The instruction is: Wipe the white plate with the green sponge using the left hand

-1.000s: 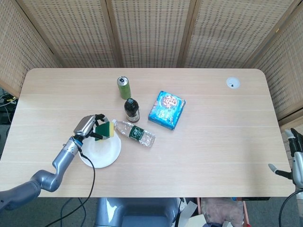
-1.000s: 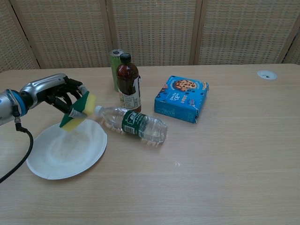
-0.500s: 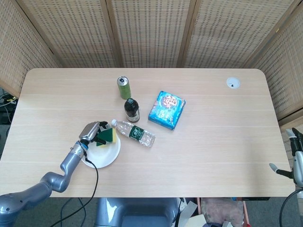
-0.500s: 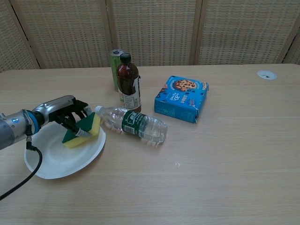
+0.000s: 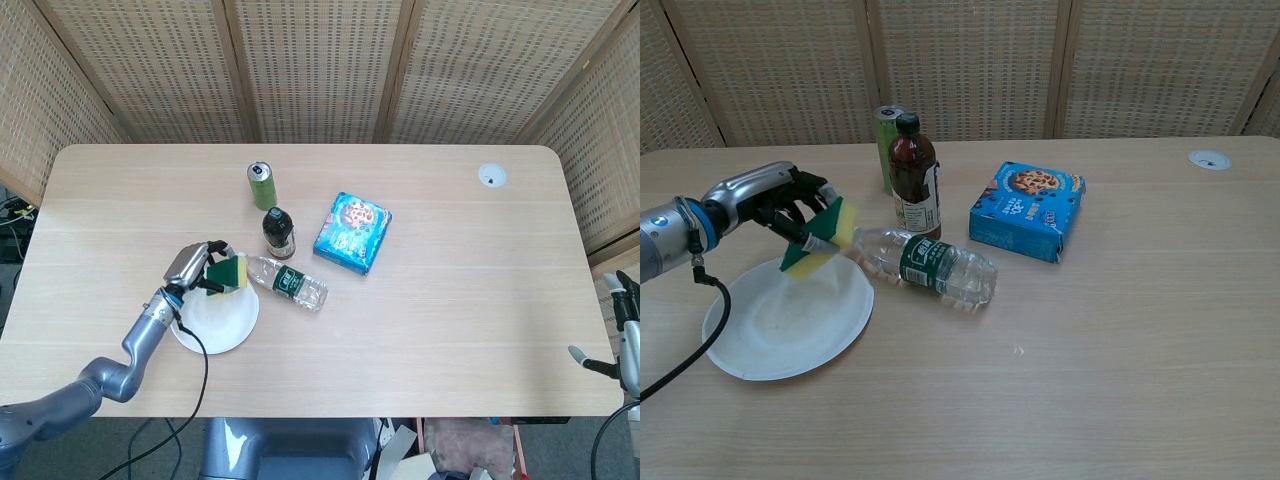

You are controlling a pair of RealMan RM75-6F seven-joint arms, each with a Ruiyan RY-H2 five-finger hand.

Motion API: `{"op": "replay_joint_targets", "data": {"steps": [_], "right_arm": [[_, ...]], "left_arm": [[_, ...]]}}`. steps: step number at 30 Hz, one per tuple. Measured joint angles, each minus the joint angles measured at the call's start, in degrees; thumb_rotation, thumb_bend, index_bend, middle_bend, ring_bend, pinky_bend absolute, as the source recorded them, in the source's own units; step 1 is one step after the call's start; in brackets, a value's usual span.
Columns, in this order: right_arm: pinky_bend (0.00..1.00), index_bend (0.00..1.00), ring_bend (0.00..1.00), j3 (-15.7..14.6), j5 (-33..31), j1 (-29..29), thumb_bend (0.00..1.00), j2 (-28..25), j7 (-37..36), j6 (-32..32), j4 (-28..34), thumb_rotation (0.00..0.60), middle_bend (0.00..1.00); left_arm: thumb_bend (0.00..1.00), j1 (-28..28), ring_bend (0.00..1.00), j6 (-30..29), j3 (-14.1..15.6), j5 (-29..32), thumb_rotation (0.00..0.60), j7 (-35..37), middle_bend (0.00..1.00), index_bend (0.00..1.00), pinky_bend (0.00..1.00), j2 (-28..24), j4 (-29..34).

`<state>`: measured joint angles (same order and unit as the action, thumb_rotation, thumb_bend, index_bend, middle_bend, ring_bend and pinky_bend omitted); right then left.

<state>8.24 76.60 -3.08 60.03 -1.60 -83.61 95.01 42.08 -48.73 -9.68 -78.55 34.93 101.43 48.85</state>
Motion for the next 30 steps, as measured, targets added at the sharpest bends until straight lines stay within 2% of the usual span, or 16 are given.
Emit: {"op": "replay_joint_targets", "data": {"steps": [6,15,20,25,30], "right_arm": [[0.00,0.00,0.00,0.05,-0.20,-0.08,0.00,0.04,0.10,0.16,-0.07,0.600,0.00],[0.00,0.00,0.00,0.27,-0.71,-0.12,0.00,-0.14,-0.70,0.53,-0.41,0.600,0.00],[0.00,0.00,0.00,0.23,-0.44,0.01,0.00,-0.31,-0.92,0.25,-0.17,0.600,0.00],[0.00,0.00,0.00,0.10,-0.04,0.14,0.00,-0.41,-0.95,-0.07,0.06,0.600,0.00],[0.00,0.00,0.00,0.04,0.14,0.17,0.00,-0.44,-1.03,-0.15,0.09,0.600,0.00]], "left_arm": [[0.10,0.80,0.34,3.63,-0.77,2.48,0.600,-1.50,0.41,0.56,0.47,2.16,-1.18],[0.10,0.99,0.34,6.44,-0.47,3.35,0.600,0.65,0.41,0.56,0.47,5.70,-5.93],[0.10,1.02,0.34,5.02,-1.01,2.73,0.600,1.83,0.41,0.56,0.47,4.43,-4.53],[0.10,0.90,0.34,3.36,-2.15,2.65,0.600,2.22,0.41,0.56,0.47,1.18,-0.37],[0.10,0.37,0.34,3.89,-2.12,3.53,0.600,0.82,0.41,0.56,0.47,0.31,0.58]]}}
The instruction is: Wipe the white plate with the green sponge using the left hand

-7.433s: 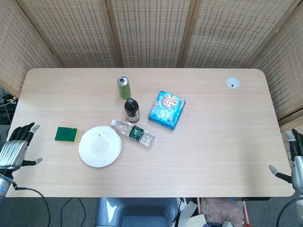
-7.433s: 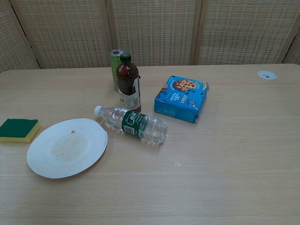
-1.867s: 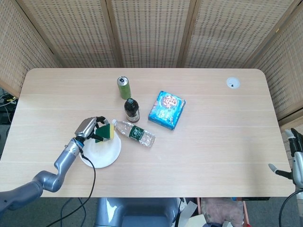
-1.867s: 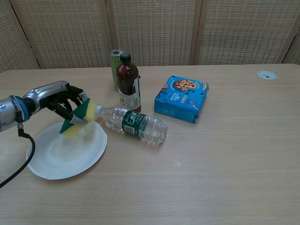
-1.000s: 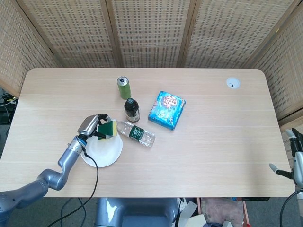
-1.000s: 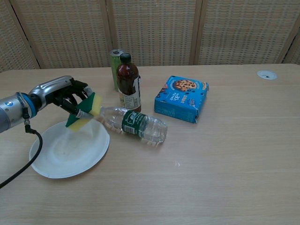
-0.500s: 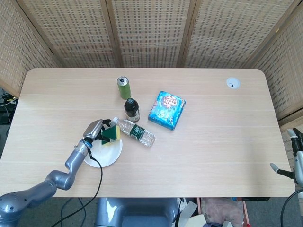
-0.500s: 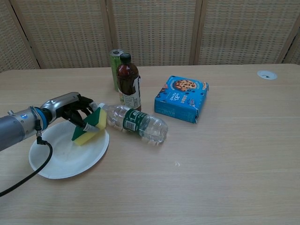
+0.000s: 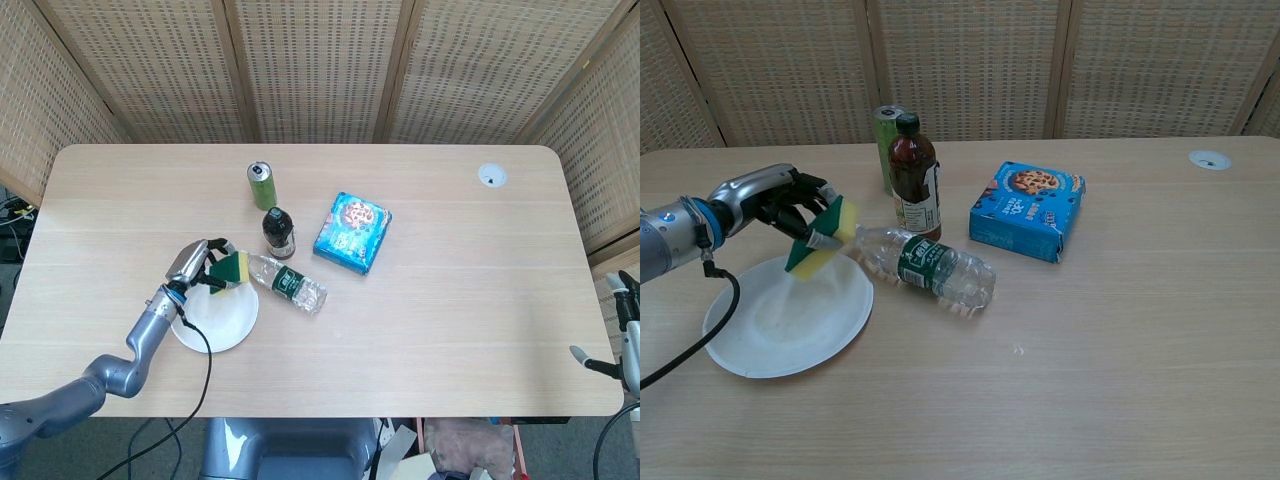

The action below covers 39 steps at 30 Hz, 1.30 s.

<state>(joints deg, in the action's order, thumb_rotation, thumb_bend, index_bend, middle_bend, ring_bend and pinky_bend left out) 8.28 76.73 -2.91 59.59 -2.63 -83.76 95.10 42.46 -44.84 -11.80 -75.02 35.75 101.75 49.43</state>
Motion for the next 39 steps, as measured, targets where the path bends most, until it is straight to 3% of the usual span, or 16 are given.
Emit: {"op": "replay_joint_targets", "data": {"steps": [13,26,39], "right_arm": [[0.00,0.00,0.00,0.17,-0.80,-0.30,0.00,0.03,-0.09,0.87,-0.34,0.600,0.00],[0.00,0.00,0.00,0.05,-0.27,-0.01,0.00,-0.25,-0.51,0.30,-0.03,0.600,0.00],[0.00,0.00,0.00,0.08,-0.58,-0.25,0.00,0.02,0.07,0.69,-0.24,0.600,0.00]], "left_arm": [[0.10,-0.03,0.34,3.08,1.62,0.06,0.600,1.41,0.41,0.56,0.47,5.55,-7.45],[0.10,-0.21,0.34,0.53,0.24,-0.36,0.600,1.89,0.41,0.56,0.47,0.64,-2.98],[0.10,-0.85,0.34,3.55,1.33,0.51,0.600,2.90,0.41,0.56,0.47,4.26,-8.41]]}}
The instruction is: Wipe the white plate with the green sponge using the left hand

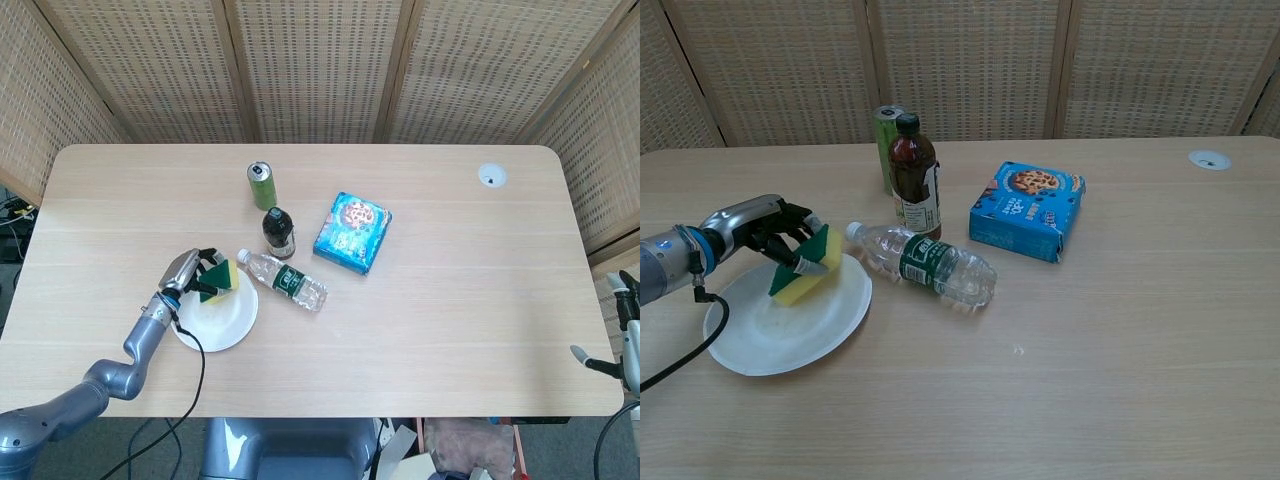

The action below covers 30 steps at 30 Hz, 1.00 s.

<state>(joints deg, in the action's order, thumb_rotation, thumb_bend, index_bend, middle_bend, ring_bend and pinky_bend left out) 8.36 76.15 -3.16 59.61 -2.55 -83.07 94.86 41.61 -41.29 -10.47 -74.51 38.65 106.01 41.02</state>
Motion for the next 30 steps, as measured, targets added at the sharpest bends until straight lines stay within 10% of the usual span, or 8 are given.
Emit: {"op": "replay_joint_targets", "data": {"steps": [18,30], "right_arm": [[0.00,0.00,0.00,-0.36,1.75,0.65,0.00,-0.92,-1.87,-1.25,0.73,0.600,0.00],[0.00,0.00,0.00,-0.62,2.40,0.80,0.00,-0.64,-0.29,-2.02,1.48,0.600,0.00]], "left_arm": [[0.10,-1.10,0.34,-7.39,-1.80,-2.10,0.600,0.10,0.41,0.56,0.46,-9.98,10.24],[0.10,-2.28,0.34,0.12,2.37,0.48,0.600,-17.89,0.40,0.56,0.43,-19.04,8.37]]}}
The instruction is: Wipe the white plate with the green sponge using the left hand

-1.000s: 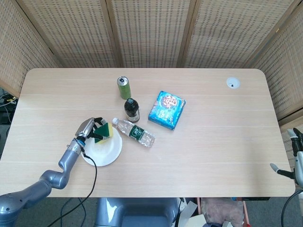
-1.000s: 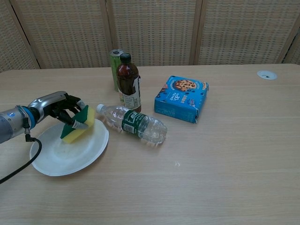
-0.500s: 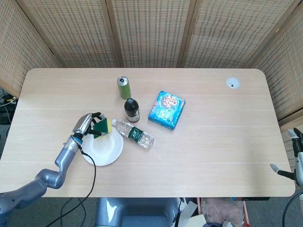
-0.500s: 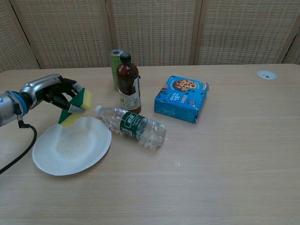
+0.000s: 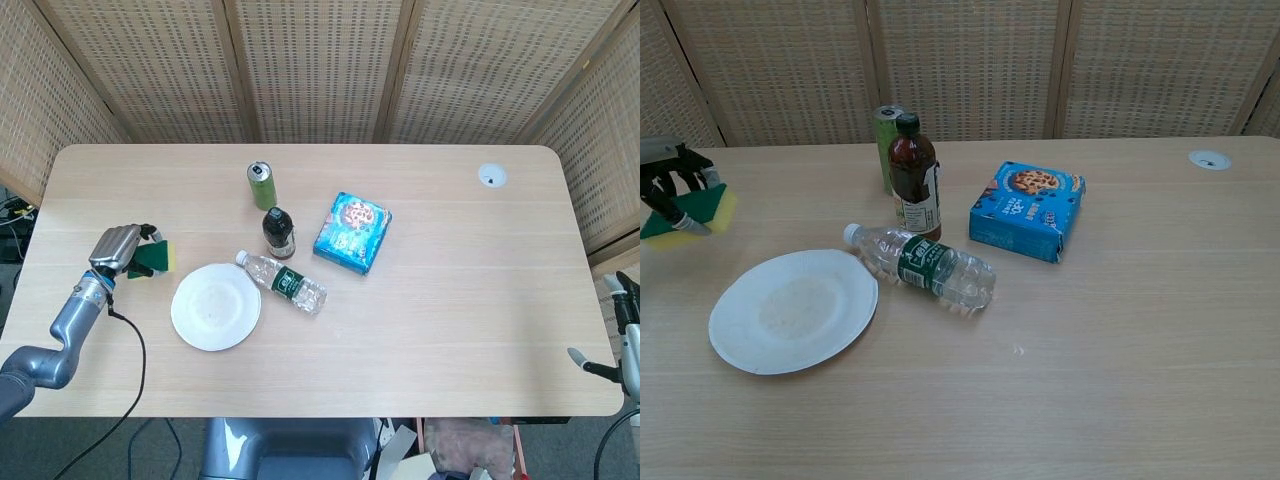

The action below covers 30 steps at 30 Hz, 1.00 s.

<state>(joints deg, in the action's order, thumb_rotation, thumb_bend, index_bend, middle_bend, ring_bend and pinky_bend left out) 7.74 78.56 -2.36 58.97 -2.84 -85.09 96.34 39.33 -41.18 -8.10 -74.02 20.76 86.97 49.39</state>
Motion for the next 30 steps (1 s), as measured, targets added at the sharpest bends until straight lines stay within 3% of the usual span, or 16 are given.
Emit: {"op": "replay_joint_targets", "data": {"steps": [8,10,12,14,19,23,30], "right_arm": [[0.00,0.00,0.00,0.10,-0.89,-0.40,0.00,0.53,1.27,0.80,-0.23,0.600,0.00],[0.00,0.00,0.00,0.12,-1.11,-0.49,0.00,0.67,1.55,0.98,-0.28,0.600,0.00],[0.00,0.00,0.00,0.14,-1.24,-0.63,0.00,0.85,1.84,1.19,-0.33,0.600,0.00],[0.00,0.00,0.00,0.12,-1.24,-0.69,0.00,0.91,1.98,1.25,-0.35,0.600,0.00],[0.00,0.00,0.00,0.04,-1.10,-0.76,0.00,0.95,2.10,1.33,-0.26,0.600,0.00],[0.00,0.00,0.00,-0.01,-0.71,-0.56,0.00,0.77,1.72,0.87,-0.10,0.600,0.00],[0.00,0.00,0.00,-0.20,0.78,0.10,0.00,0.07,0.26,-0.69,0.37,0.600,0.00]], "left_arm": [[0.10,-0.30,0.33,3.03,1.48,1.06,0.600,-2.56,0.32,0.48,0.38,3.32,-8.11],[0.09,-0.20,0.25,4.27,1.77,1.30,0.600,-3.18,0.20,0.37,0.33,4.54,-10.69],[0.04,-0.02,0.08,6.29,1.87,1.78,0.600,-3.60,0.04,0.13,0.24,5.30,-12.19],[0.01,0.27,0.00,9.10,1.84,2.56,0.600,-4.05,0.00,0.01,0.16,5.98,-13.21],[0.00,0.68,0.00,12.35,0.90,4.51,0.600,-3.85,0.00,0.00,0.01,5.80,-12.43],[0.00,0.10,0.00,10.97,-0.22,4.63,0.600,-1.70,0.00,0.00,0.00,3.59,-8.12],[0.00,-4.53,0.00,-1.19,-1.79,3.50,0.600,0.39,0.00,0.00,0.00,-4.23,4.01]]}}
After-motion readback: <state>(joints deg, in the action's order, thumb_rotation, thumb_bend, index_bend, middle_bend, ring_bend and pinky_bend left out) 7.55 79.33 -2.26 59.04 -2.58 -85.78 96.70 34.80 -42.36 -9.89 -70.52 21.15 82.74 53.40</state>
